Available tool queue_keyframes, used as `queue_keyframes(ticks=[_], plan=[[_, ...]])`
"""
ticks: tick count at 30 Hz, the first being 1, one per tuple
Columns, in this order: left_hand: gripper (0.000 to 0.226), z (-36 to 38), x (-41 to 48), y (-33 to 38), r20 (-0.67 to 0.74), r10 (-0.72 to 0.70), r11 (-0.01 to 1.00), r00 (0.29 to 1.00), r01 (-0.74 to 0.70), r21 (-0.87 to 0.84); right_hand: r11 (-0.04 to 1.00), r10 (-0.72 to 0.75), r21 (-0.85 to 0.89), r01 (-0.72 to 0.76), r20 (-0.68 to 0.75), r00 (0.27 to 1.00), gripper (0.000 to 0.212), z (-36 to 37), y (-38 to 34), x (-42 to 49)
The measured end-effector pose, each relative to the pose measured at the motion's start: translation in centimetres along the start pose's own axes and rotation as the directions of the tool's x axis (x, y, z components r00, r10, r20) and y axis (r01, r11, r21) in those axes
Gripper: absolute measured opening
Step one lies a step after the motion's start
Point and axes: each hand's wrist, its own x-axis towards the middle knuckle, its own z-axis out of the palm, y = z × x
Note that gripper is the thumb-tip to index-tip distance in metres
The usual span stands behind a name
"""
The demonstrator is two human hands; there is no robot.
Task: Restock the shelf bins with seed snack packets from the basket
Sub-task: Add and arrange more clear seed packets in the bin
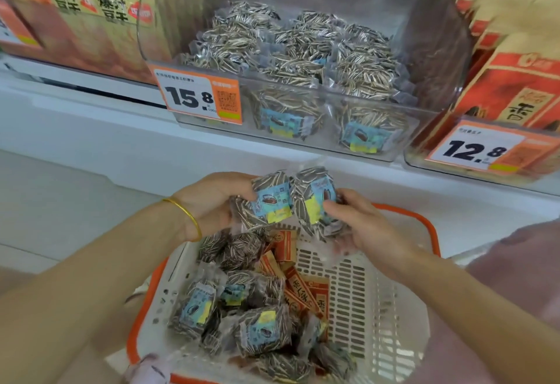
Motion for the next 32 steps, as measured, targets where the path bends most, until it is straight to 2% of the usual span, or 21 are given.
queue_keyframes(ticks=[3, 7, 10, 12, 16, 18, 20, 23, 25, 27, 29, 30, 31, 32], plan=[[0.051, 0.0, 0.3, -0.4, 0.004, 0.012, 1.000, 1.000, -0.012, 0.009, 0.994, -0.043, 0.097, 0.039, 0.034, 0.998, 0.037, -0.2, 0.4, 0.3], [0.020, 0.0, 0.1, 0.3, -0.006, 0.065, 0.998, 0.998, -0.065, 0.007, 0.989, -0.112, 0.108, 0.105, 0.070, 0.991, 0.054, -0.4, 0.1, 0.5], [0.008, -0.2, -0.2, 0.6, -0.111, 0.119, 0.991, 0.987, -0.111, 0.072, 0.986, -0.162, -0.044, 0.163, 0.024, 0.987, 0.047, -0.6, -0.2, 0.4], [0.018, -0.3, -0.5, 0.6, -0.164, 0.150, 0.983, 0.975, -0.128, 0.133, 0.970, -0.195, -0.140, 0.197, 0.025, 0.980, 0.044, -0.7, -0.8, 0.1], [0.019, 0.5, -2.0, 0.6, -0.104, 0.149, 0.984, 0.983, -0.137, 0.117, 0.882, -0.290, -0.354, 0.312, 0.116, 0.950, 0.045, -0.9, -1.7, -0.6], [0.014, 1.1, -3.1, 0.9, -0.087, 0.175, 0.977, 0.981, -0.163, 0.136, 0.847, -0.293, -0.416, 0.330, 0.154, 0.944, 0.057, -0.3, -2.1, -1.1], [0.015, 1.6, -4.0, 1.2, -0.077, 0.202, 0.964, 0.976, -0.184, 0.191, 0.881, -0.298, -0.320, 0.348, 0.196, 0.934, 0.065, 0.4, -2.5, -1.4], [0.018, 2.5, -5.4, 2.5, -0.048, 0.278, 0.929, 0.959, -0.256, 0.267, 0.948, -0.287, -0.039, 0.317, 0.333, 0.898, 0.077, 1.4, -4.4, -2.1], [0.024, 2.8, -6.4, 4.7, -0.049, 0.340, 0.905, 0.939, -0.313, 0.288, 0.945, -0.300, 0.008, 0.327, 0.422, 0.855, 0.080, 2.2, -6.9, -2.7], [0.024, 2.6, -7.5, 7.9, -0.061, 0.417, 0.882, 0.907, -0.388, 0.266, 0.942, -0.321, 0.047, 0.333, 0.420, 0.849, 0.073, 2.7, -10.2, -2.8], [0.029, 2.0, -8.0, 11.0, -0.059, 0.520, 0.839, 0.852, -0.497, 0.223, 0.936, -0.349, 0.174, 0.305, 0.375, 0.859, 0.057, 2.8, -13.7, -2.1], [0.028, 1.3, -7.8, 12.4, -0.092, 0.604, 0.779, 0.792, -0.561, 0.280, 0.927, -0.360, 0.241, 0.288, 0.353, 0.863, 0.047, 2.9, -15.4, -1.6], [0.026, 0.7, -7.2, 13.5, -0.121, 0.702, 0.677, 0.701, -0.605, 0.419, 0.914, -0.368, 0.299, 0.274, 0.327, 0.870, 0.039, 2.8, -17.1, -0.9], [0.025, -0.1, -6.3, 14.0, -0.102, 0.803, 0.511, 0.587, -0.592, 0.623, 0.903, -0.373, 0.332, 0.273, 0.287, 0.882, 0.034, 2.8, -18.5, 0.2]])
